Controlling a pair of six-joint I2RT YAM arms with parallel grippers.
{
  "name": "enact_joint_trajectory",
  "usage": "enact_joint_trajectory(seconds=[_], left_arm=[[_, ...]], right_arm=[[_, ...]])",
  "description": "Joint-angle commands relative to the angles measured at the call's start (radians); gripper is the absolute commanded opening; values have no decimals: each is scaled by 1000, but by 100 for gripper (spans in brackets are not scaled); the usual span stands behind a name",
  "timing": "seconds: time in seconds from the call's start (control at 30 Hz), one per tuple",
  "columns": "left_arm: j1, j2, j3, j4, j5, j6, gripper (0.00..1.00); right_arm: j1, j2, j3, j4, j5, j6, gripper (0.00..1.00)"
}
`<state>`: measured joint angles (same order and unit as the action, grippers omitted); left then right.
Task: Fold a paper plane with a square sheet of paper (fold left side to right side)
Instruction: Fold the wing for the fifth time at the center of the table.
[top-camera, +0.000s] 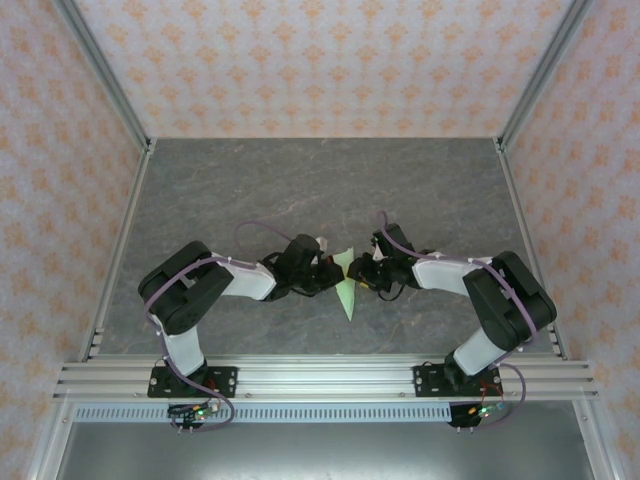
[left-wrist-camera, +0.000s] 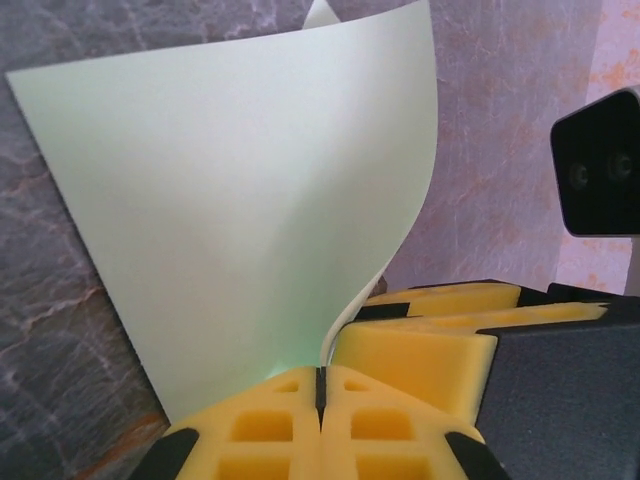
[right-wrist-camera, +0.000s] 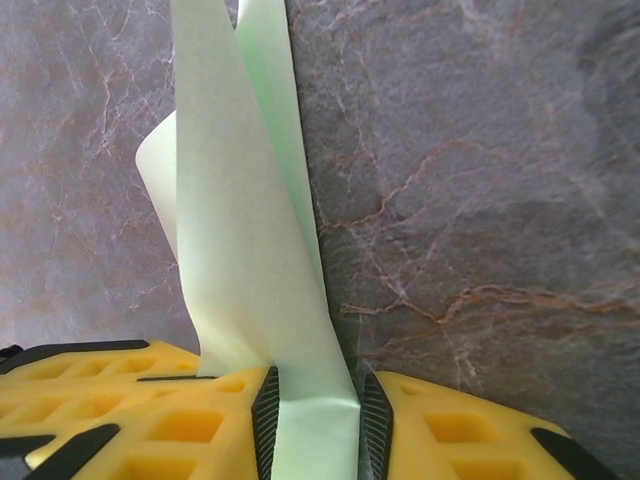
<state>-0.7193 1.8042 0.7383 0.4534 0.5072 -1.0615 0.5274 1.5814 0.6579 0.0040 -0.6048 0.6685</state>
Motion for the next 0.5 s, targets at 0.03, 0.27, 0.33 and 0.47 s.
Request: enact_joint_trajectory(seconds=[0.03, 0.27, 0.33, 0.47], left_arm=[[33, -16, -8, 13, -34, 14, 0], [63, -82, -40, -43, -23, 84, 0], [70, -93, -48, -48, -13, 103, 0], [76, -108, -60, -54, 1, 132, 0]], right_arm=[[21, 8, 13, -15, 11, -23, 34], [-6, -77, 55, -20, -3, -37, 42], [-10, -73, 74, -9, -20, -31, 47], [-10, -37, 106, 18, -52, -10, 52]])
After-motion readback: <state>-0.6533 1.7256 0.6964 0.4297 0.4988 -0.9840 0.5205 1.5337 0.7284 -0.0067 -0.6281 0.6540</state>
